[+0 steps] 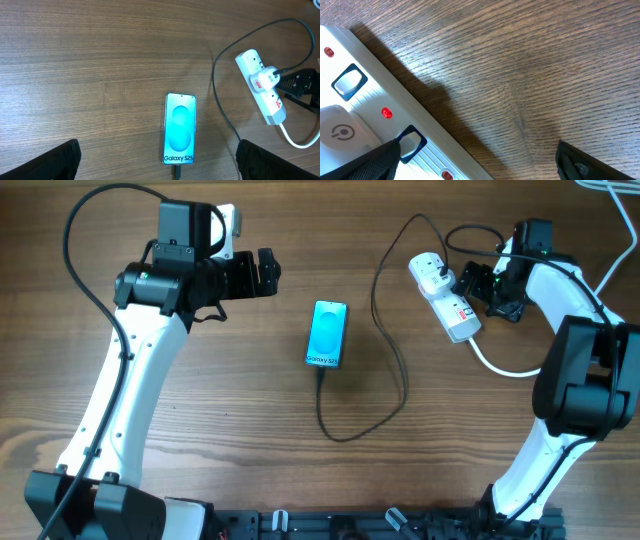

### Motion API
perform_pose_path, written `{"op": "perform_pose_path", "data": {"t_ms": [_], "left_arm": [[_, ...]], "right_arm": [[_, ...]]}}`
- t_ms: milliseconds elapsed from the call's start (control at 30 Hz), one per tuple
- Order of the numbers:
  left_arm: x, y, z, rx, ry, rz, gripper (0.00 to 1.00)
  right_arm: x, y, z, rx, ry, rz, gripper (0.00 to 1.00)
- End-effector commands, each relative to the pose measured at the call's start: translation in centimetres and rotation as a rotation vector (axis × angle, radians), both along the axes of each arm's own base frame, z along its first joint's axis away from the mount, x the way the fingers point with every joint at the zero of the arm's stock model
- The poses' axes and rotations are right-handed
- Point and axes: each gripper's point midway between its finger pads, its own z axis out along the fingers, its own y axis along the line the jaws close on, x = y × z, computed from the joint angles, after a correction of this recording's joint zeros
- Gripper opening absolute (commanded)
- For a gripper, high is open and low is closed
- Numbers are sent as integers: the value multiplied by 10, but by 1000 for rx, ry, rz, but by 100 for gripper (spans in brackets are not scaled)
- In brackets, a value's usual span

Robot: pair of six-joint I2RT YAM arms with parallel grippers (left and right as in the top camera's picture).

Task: Plug charger to phone and switch on socket

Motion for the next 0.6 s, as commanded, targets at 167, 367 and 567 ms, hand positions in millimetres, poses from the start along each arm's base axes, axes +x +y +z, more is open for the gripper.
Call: {"op": "perform_pose_path", "data": {"t_ms": [167,367,567], "left_arm": [[2,2,-3,9,5,16,100],[2,2,-3,9,5,16,100],[2,2,-3,9,5,16,100]], "right_arm": [[-20,6,32,16,3,7,100],[-47,-3,126,-82,-112,-17,100],[-106,21,187,-97,-233,25,100]]}}
